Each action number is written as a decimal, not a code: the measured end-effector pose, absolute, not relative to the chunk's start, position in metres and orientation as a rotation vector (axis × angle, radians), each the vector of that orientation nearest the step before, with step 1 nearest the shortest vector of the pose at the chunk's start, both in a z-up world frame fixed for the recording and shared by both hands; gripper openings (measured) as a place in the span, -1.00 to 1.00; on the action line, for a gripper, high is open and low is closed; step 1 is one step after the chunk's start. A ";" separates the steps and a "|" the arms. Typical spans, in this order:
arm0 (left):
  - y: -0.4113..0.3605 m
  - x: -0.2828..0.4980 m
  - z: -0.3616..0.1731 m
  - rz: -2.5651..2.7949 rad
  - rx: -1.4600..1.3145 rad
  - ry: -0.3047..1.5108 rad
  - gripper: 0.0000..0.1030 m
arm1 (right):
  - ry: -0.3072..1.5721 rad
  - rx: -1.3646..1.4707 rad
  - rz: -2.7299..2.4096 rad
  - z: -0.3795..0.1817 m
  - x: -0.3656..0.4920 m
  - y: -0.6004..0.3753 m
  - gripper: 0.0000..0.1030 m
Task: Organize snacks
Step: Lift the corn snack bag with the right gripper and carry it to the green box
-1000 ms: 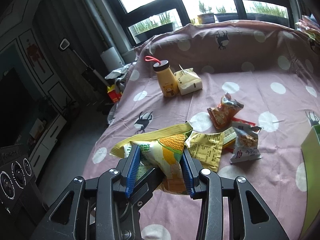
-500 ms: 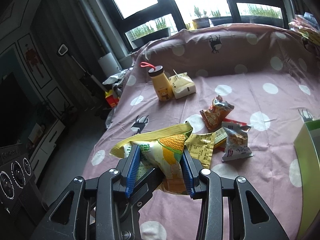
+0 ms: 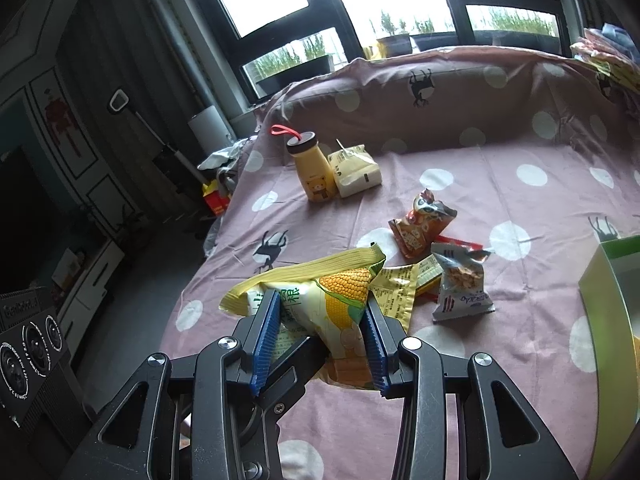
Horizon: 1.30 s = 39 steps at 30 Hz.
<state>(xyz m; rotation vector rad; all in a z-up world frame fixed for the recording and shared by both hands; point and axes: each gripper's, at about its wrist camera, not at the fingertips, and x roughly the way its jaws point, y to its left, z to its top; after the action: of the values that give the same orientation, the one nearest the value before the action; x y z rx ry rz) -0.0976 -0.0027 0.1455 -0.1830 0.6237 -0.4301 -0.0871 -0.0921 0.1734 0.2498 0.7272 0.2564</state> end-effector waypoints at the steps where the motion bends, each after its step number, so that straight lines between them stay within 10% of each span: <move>1: -0.005 -0.098 0.146 -0.432 -0.179 0.623 -0.47 | 0.725 0.252 0.254 0.174 -0.088 -0.094 -0.17; 39: -0.180 -0.097 0.173 -0.740 0.051 0.589 -0.47 | 0.540 0.510 -0.009 0.196 -0.131 -0.274 -0.16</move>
<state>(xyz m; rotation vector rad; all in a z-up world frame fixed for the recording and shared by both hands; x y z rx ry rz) -0.0972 -0.1802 0.1734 0.0508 0.5886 -0.7403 -0.1311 -0.2737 0.1963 0.5095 0.5397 -0.0087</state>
